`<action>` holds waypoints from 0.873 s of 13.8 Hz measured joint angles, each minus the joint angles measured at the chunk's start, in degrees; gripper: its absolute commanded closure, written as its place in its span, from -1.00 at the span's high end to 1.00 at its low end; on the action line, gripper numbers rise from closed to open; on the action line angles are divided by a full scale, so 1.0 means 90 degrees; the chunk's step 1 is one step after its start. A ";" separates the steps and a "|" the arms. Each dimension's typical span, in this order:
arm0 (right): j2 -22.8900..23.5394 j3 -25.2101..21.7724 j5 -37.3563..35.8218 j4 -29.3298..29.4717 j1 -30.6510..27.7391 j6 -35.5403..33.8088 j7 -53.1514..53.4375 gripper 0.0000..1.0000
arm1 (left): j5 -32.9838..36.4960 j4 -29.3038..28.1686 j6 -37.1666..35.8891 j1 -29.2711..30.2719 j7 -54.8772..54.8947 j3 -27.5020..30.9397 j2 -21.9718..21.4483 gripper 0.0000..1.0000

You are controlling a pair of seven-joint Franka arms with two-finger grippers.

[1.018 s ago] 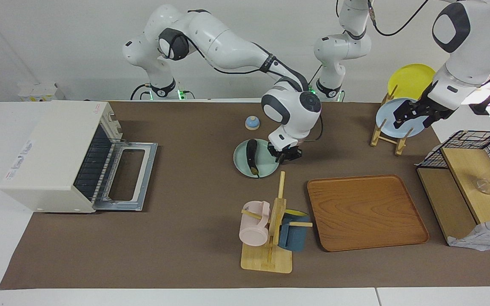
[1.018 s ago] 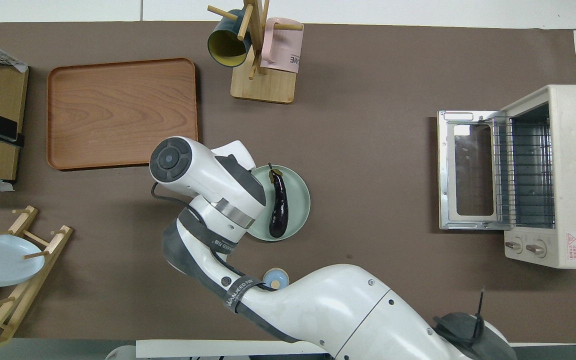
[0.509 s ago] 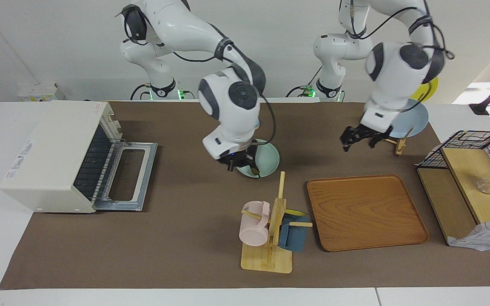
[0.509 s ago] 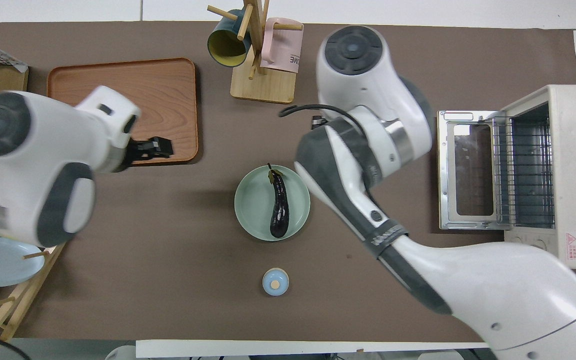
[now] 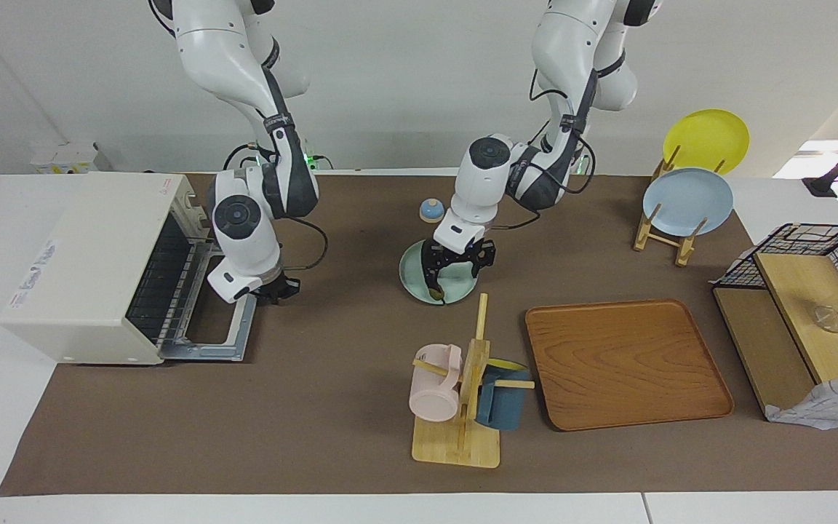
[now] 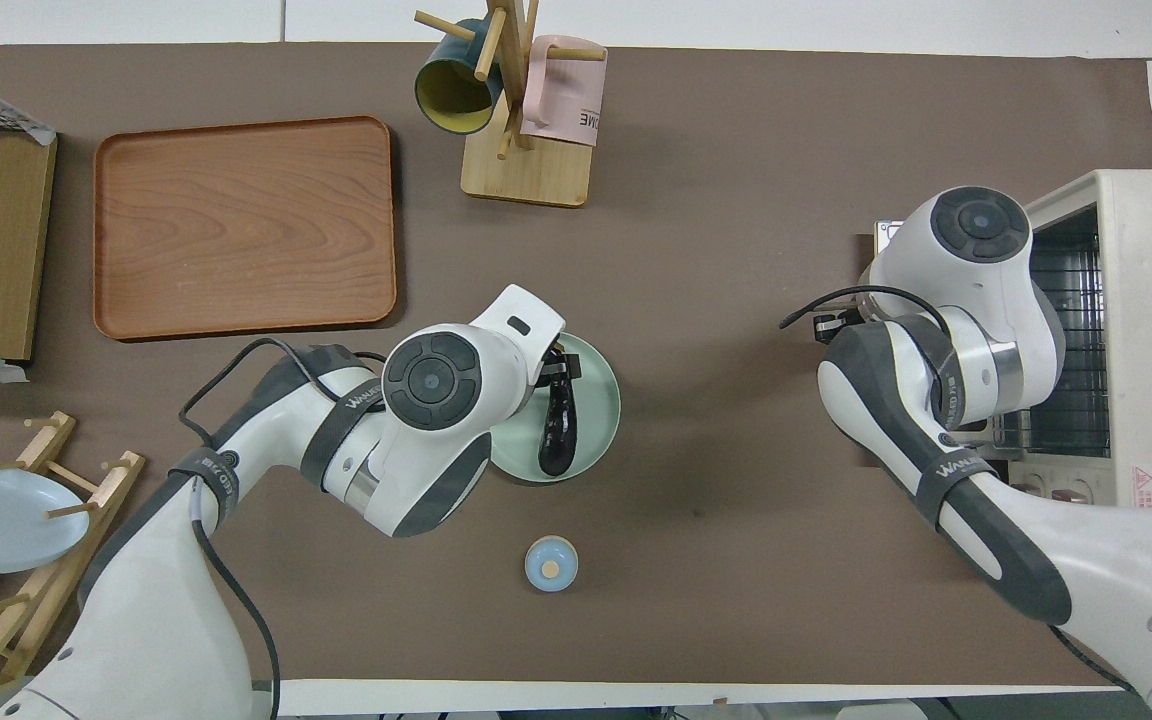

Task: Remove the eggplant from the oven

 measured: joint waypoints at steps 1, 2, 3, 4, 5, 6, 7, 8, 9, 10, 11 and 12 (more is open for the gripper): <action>-0.0013 0.0027 -0.0073 0.0000 -0.0028 -0.0011 -0.0080 -1.00 | 0.0000 0.0001 0.0145 -0.0083 0.0000 0.0000 0.0101 0.36; -0.0018 0.0080 -0.0336 0.0021 0.0003 -0.0083 -0.0087 -1.00 | 0.0000 0.0006 0.0208 -0.0163 0.0000 0.0002 0.0167 -0.67; -0.0023 0.0149 -0.0603 0.0072 0.0034 -0.0223 -0.0087 -1.00 | 0.0000 0.0011 0.0211 -0.0236 -0.0003 0.0002 0.0199 -0.96; -0.0041 0.0179 -0.0767 0.0131 0.0069 -0.0362 -0.0114 -1.00 | 0.0000 0.0011 0.0179 -0.0308 -0.0003 0.0005 0.0208 -0.99; -0.0079 0.0189 -0.0819 0.0201 0.0091 -0.0526 -0.0244 -1.00 | 0.0000 0.0033 0.0097 -0.0350 -0.0004 0.0007 0.0202 -1.00; -0.0129 0.0196 -0.0817 0.0351 0.0096 -0.0811 -0.0490 -1.00 | 0.0000 0.0142 -0.0156 -0.0354 -0.0007 0.0019 0.0200 -1.00; -0.0194 0.0200 -0.0807 0.0594 0.0079 -0.1236 -0.0769 -1.00 | 0.0000 0.0321 -0.0510 -0.0338 -0.0013 0.0061 0.0201 -1.00; -0.0282 0.0200 -0.0781 0.0858 0.0014 -0.1683 -0.1032 -1.00 | 0.0001 0.0518 -0.0851 -0.0273 -0.0019 0.0135 0.0197 -1.00; -0.0415 0.0203 -0.0742 0.1109 -0.0109 -0.2104 -0.1311 -1.00 | 0.0033 0.0692 -0.1124 -0.0049 0.0033 0.0210 0.0189 -1.00; -0.0605 0.0199 -0.0741 0.1282 -0.0303 -0.2419 -0.1617 -1.00 | 0.0096 0.0836 -0.1304 0.0391 0.0370 0.0259 0.0181 -1.00; -0.0815 0.0188 -0.0742 0.1375 -0.0568 -0.2580 -0.1969 -1.00 | 0.0117 0.0945 -0.1361 0.0982 0.1010 0.0298 0.0183 -1.00; -0.0991 0.0158 -0.0742 0.1407 -0.0842 -0.2632 -0.2289 -0.99 | 0.0133 0.1044 -0.1364 0.1645 0.1821 0.0327 0.0211 -1.00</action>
